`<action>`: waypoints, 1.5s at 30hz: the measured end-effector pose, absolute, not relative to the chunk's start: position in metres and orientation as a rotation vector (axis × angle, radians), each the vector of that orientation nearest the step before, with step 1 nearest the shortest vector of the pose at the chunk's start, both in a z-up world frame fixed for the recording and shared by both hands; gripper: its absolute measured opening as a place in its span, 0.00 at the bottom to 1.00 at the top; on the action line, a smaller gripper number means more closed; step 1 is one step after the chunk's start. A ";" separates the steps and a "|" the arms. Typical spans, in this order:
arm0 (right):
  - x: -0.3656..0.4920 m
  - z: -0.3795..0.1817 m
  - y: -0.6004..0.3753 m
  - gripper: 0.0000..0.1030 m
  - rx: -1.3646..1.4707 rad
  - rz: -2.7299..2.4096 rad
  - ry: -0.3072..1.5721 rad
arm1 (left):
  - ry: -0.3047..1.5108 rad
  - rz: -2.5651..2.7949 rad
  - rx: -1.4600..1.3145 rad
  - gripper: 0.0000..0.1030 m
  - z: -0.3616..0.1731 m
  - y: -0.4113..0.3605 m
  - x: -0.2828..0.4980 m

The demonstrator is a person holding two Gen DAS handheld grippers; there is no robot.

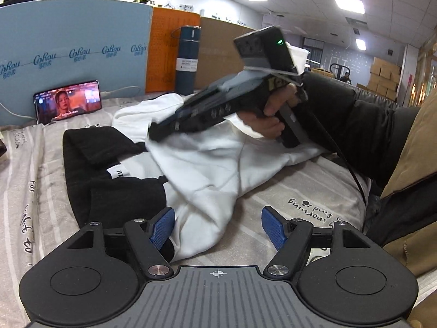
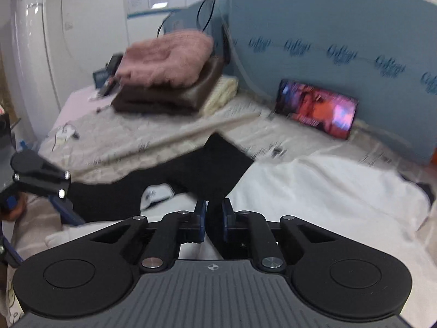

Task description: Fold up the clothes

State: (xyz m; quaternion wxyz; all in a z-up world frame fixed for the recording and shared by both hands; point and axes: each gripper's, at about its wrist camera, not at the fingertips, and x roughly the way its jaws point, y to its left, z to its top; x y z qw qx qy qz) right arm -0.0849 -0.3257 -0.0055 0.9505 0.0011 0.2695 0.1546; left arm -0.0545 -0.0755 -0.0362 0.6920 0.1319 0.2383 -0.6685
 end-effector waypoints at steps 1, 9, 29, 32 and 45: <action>-0.087 -0.002 -0.330 0.10 0.016 0.296 0.520 | 0.536 -1.493 0.291 0.69 -0.036 -0.076 -0.054; -0.078 -0.003 -0.345 0.10 0.051 0.189 0.512 | 0.586 -1.412 0.167 0.44 -0.026 -0.075 -0.033; -0.298 0.030 -0.338 0.79 0.232 -0.516 0.266 | 0.687 -1.418 0.111 0.22 -0.031 -0.078 -0.017; -0.359 0.018 -0.326 0.79 0.302 -0.748 0.259 | 0.682 -1.420 0.127 0.09 -0.033 -0.081 -0.016; -0.432 -0.038 -0.344 0.76 0.885 -0.818 0.117 | 0.702 -1.455 0.137 0.19 -0.034 -0.083 -0.015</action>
